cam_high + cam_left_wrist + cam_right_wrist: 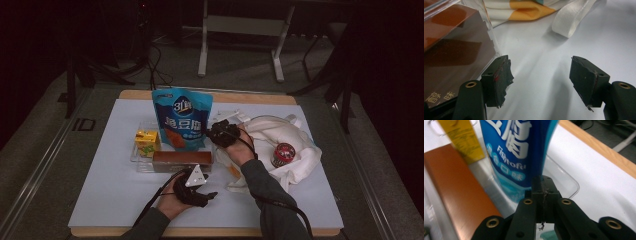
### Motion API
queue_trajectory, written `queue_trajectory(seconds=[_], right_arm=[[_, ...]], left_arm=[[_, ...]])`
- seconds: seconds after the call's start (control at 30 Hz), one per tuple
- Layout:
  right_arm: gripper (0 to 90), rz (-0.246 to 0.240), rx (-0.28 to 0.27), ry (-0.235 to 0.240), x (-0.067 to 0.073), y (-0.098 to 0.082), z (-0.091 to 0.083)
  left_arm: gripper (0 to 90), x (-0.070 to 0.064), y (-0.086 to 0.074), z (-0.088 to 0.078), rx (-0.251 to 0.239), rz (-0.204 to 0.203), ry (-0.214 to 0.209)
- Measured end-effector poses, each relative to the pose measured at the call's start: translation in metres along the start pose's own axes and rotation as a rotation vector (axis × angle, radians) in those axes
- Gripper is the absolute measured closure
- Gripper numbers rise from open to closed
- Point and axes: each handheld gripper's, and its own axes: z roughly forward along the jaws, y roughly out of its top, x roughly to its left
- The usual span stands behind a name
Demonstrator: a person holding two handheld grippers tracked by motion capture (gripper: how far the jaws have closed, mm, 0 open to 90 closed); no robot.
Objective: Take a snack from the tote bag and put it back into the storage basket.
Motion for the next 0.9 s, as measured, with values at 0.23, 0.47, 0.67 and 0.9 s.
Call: queue_trajectory(seconds=[0.23, 0.47, 0.67, 0.9], right_arm=[[90.0, 0.002, 0.009, -0.014, 0.008, 0.009, 0.009], [90.0, 0.009, 0.007, -0.012, 0.017, 0.02, 0.021], [89.8, 0.016, 0.015, 0.003, 0.023, 0.028, 0.029], [89.0, 0.009, 0.022, -0.004, 0.024, 0.03, 0.031]], left_arm=[[32.7, 0.0, 0.0, 0.0, -0.004, -0.005, -0.003], [32.7, 0.0, 0.0, 0.0, 0.0, 0.002, -0.003], [32.6, 0.0, 0.0, 0.0, -0.002, -0.002, -0.006], [32.7, 0.0, 0.0, 0.001, -0.003, -0.001, -0.005]])
